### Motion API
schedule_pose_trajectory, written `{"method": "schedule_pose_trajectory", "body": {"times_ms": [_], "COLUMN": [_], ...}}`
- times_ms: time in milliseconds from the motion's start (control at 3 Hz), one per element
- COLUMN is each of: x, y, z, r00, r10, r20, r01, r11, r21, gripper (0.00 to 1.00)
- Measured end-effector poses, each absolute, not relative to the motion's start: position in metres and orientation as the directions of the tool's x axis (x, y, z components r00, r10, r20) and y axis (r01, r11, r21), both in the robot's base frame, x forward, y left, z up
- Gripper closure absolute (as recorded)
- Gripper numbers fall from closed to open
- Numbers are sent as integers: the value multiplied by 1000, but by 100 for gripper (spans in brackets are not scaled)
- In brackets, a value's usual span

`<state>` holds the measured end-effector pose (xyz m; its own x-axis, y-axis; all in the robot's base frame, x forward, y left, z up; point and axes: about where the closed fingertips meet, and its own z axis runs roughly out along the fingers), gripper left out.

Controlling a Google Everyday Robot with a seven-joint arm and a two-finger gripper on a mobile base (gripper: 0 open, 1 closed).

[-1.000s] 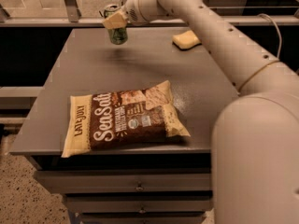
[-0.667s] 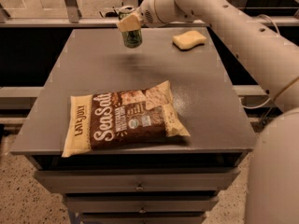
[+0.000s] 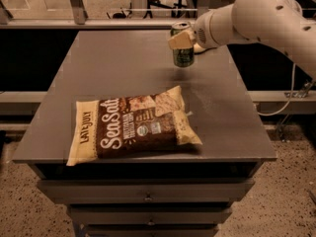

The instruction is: Move green can near sponge

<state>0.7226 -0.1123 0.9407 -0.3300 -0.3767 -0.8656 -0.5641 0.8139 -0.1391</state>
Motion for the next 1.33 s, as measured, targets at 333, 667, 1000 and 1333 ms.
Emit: {"method": "schedule_pose_trajectory", "body": {"times_ms": [333, 667, 1000, 1333], "x": [706, 708, 732, 750], "y": [-158, -198, -231, -245], "z": [930, 922, 917, 914], "r00": [-356, -325, -235, -190], "r10": [-349, -316, -308, -309], "r20": [-867, -891, -922, -932], "r01": [-501, -449, -417, -406], "r11": [855, 881, 889, 889], "r21": [-138, -148, -191, -212], "gripper": [100, 100, 100, 100]}}
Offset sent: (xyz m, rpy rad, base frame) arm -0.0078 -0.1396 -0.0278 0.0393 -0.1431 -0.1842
